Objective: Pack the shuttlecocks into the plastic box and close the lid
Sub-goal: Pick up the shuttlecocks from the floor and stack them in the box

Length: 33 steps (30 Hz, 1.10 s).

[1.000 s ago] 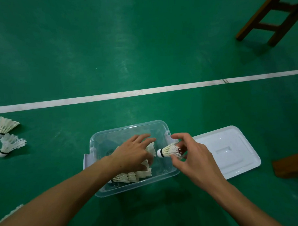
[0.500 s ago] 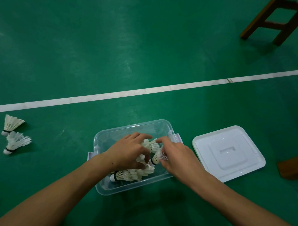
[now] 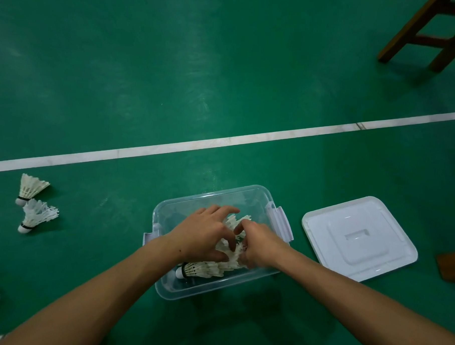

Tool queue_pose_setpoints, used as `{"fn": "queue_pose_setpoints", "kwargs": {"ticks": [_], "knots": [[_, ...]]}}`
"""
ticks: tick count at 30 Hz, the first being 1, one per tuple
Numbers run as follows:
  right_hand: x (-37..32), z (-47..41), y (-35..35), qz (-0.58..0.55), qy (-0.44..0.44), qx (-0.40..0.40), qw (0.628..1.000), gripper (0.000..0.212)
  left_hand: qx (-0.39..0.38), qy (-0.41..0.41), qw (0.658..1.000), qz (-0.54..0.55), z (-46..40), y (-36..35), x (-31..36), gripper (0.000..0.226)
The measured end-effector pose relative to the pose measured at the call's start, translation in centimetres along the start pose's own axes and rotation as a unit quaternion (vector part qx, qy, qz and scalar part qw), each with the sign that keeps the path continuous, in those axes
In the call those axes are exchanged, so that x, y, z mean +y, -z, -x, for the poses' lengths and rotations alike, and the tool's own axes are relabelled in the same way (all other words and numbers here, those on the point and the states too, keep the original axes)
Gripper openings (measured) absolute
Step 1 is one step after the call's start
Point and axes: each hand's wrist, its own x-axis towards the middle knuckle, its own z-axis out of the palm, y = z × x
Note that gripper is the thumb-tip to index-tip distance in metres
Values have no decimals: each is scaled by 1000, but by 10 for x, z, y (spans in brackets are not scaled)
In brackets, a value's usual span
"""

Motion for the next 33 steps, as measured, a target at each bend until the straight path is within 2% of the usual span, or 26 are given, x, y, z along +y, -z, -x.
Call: {"fn": "queue_pose_setpoints", "kwargs": {"ticks": [3, 6, 8, 10, 13, 17, 22, 25, 28, 33], "knots": [[0, 0, 6, -10, -20, -45, 999, 68, -9, -1, 1000, -2, -5, -3, 2, 34], [-1, 5, 17, 40, -20, -60, 997, 61, -13, 5, 1000, 12, -7, -4, 1, 33], [0, 14, 27, 34, -11, -33, 999, 69, -12, 8, 1000, 22, -9, -6, 0, 31], [4, 24, 39, -19, 4, -2, 1000, 76, -9, 6, 999, 38, -10, -8, -1, 31], [16, 35, 50, -122, 29, 40, 991, 57, 7, 9, 996, 93, -10, -8, -2, 33], [20, 42, 60, -184, 62, 79, 978, 41, 100, 13, 985, 143, 1, 8, 0, 31], [-10, 48, 63, -178, 124, 139, 966, 29, 257, 86, 924, 271, 53, 25, -2, 34], [-50, 48, 52, -155, 183, 133, 962, 27, 322, 161, 881, 309, 102, 22, -14, 41], [-100, 45, 28, -102, 244, 101, 959, 27, 330, 240, 857, 315, 162, 11, -32, 46], [-174, 33, -30, -30, 312, 39, 949, 28, 300, 350, 826, 324, 260, -19, -61, 51]]}}
